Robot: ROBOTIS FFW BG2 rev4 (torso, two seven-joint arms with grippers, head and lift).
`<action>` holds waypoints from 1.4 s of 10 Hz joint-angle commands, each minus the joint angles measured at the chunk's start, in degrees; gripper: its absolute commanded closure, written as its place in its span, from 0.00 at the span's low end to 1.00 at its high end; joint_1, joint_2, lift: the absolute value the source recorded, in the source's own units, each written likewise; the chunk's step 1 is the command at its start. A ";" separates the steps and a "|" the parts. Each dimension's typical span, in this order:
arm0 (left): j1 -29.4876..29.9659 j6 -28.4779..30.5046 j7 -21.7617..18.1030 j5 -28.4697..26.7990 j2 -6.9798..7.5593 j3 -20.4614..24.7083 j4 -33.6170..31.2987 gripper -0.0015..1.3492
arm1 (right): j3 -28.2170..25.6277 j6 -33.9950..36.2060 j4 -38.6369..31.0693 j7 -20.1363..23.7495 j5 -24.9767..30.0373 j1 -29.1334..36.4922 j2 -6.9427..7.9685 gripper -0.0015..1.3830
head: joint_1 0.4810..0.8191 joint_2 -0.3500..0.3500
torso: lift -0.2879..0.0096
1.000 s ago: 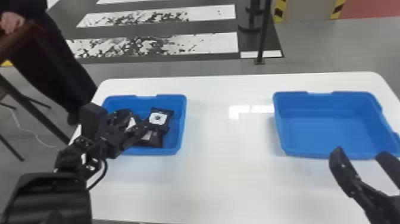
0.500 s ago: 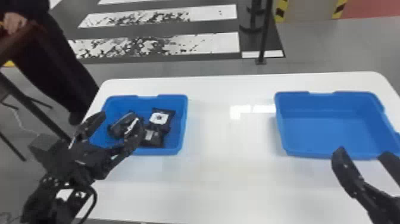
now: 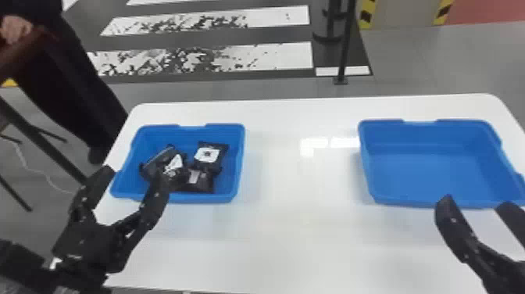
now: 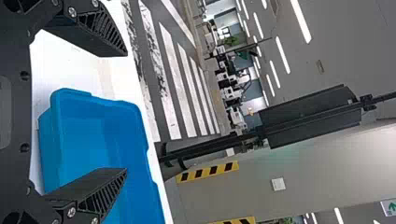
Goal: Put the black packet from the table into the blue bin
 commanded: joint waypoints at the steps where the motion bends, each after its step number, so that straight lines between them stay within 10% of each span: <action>1: 2.26 -1.84 0.63 0.76 0.14 0.28 -2.06 0.14 | -0.01 -0.01 -0.23 -0.04 -0.10 0.33 0.05 0.10 | 0.63 0.68 | 0.60; 14: 3.67 -1.41 2.83 2.70 1.28 -1.32 -3.61 0.14 | 0.22 -0.01 -0.09 0.05 0.13 -0.10 0.05 0.10 | 0.63 0.67 | 0.60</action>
